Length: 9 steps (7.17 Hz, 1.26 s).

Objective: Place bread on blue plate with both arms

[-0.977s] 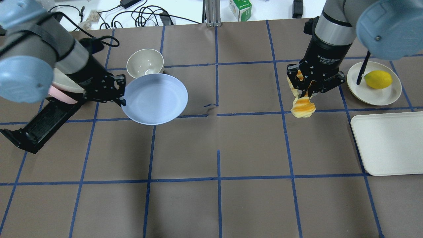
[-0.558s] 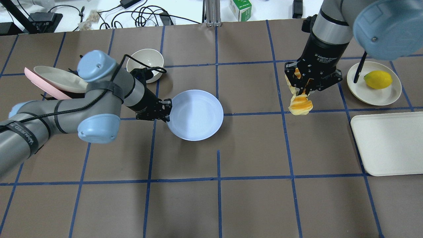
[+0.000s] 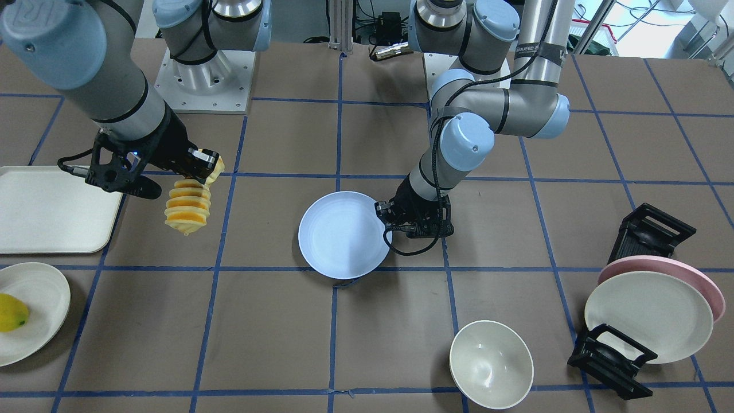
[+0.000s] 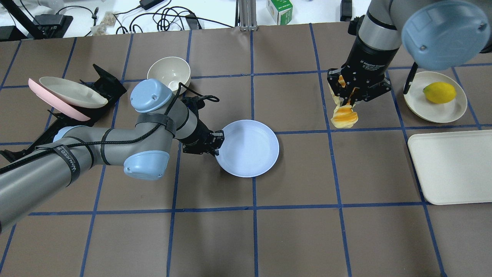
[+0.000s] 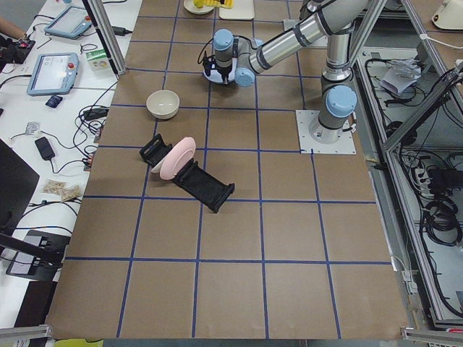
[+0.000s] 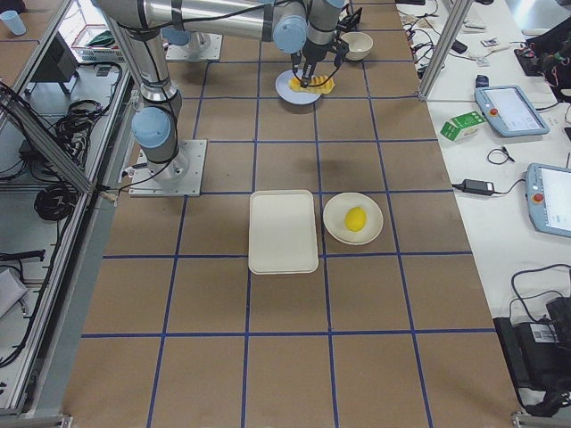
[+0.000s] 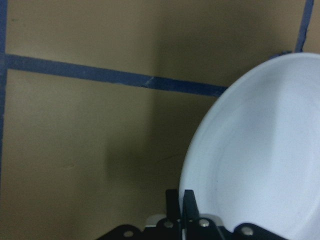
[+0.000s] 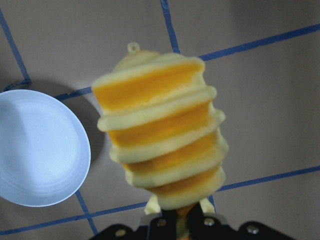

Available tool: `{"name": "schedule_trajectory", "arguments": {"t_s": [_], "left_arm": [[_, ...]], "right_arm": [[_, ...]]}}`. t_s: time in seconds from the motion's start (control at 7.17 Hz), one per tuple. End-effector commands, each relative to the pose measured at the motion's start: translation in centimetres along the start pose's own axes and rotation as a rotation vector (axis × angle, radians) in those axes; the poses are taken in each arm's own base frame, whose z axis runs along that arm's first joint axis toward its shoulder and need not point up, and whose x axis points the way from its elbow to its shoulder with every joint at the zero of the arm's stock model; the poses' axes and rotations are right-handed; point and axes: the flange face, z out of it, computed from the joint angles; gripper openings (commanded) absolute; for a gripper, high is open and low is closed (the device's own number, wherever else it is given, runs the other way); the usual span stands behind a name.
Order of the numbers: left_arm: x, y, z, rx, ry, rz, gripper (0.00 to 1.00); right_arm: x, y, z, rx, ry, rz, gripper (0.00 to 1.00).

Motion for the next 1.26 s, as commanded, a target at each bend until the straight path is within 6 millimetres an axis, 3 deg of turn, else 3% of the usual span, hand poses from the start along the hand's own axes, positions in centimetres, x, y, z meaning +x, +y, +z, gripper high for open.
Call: {"name": "schedule_trajectory", "arguments": {"t_s": [0.0,0.28,0.42,0.7,0.84,1.12], "left_arm": [[0.5,-0.9,-0.5,0.051,0.012,0.004,1.0],[0.6,-3.4,-6.8,0.142,0.033,-0.013,1.0],[0.0,-5.0,-11.6,0.112,0.021,-0.036,1.0],[-2.7,-6.7,-21.5,0.007,-0.132,0.119,1.0],[-3.7,-5.9,-24.1,-0.02,-0.242,0.209,1.0],[-3.3,-3.9,-28.6,0.032,-0.261,0.27,1.0]], "right_arm": [[-2.2,-1.6,2.2,0.025,-0.005,-0.032,0.0],[-9.0,-0.1,5.1,0.06,0.0,-0.046,0.0],[-12.3,1.0,7.1,0.058,0.006,-0.068,0.0],[-16.8,2.4,11.1,0.045,0.021,-0.117,0.0],[-18.6,3.0,13.3,0.043,0.028,-0.107,0.0],[-20.6,4.0,17.6,0.031,0.037,-0.14,0.0]]}}
